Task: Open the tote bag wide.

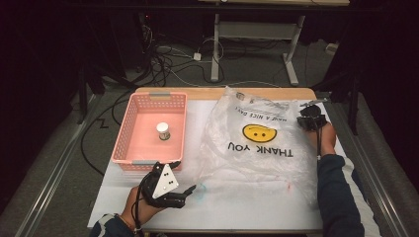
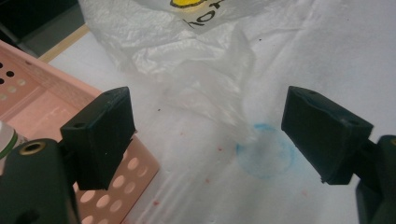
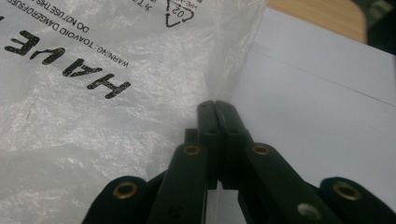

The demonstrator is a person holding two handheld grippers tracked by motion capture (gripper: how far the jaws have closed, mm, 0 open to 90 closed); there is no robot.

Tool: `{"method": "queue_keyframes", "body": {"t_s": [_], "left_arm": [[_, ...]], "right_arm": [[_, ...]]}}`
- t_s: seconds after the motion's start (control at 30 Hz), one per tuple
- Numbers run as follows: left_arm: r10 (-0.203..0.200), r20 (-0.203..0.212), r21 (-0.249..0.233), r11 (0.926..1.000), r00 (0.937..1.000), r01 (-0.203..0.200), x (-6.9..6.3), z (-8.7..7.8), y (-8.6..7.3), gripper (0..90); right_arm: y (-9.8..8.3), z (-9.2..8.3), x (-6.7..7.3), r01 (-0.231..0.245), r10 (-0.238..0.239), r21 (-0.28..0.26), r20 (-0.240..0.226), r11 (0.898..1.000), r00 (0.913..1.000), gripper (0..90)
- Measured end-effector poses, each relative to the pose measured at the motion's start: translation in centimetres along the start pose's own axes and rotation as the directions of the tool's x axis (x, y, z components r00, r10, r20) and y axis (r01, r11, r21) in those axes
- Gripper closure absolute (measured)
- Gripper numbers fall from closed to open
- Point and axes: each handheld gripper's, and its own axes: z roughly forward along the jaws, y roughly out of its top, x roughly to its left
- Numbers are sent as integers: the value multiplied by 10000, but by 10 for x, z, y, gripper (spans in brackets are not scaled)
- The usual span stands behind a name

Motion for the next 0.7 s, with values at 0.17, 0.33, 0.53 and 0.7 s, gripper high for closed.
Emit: {"method": "queue_keyframes", "body": {"t_s": [0.17, 0.33, 0.53, 0.7], "left_arm": [[-24, -205, 28, 10000, 9998, 24, 4, -2, -2, 166], [-15, -359, 162, 9999, 9994, 21, 9, -6, -7, 167], [-149, -420, 71, 9999, 9990, 152, 11, -11, -9, 167], [-59, -466, 65, 10000, 9989, 62, 9, -13, -9, 167]], "right_arm": [[-11, -11, -26, -1291, 1233, 336, 1387, 9911, 9826, 900], [-27, -27, -41, -1774, 1688, 388, 1657, 9834, 9716, 900], [-56, -59, -43, -2485, 2482, -41, 656, 9686, 9665, 900], [-78, -76, -27, -2378, 2378, -288, -56, 9709, 9713, 900]]}}
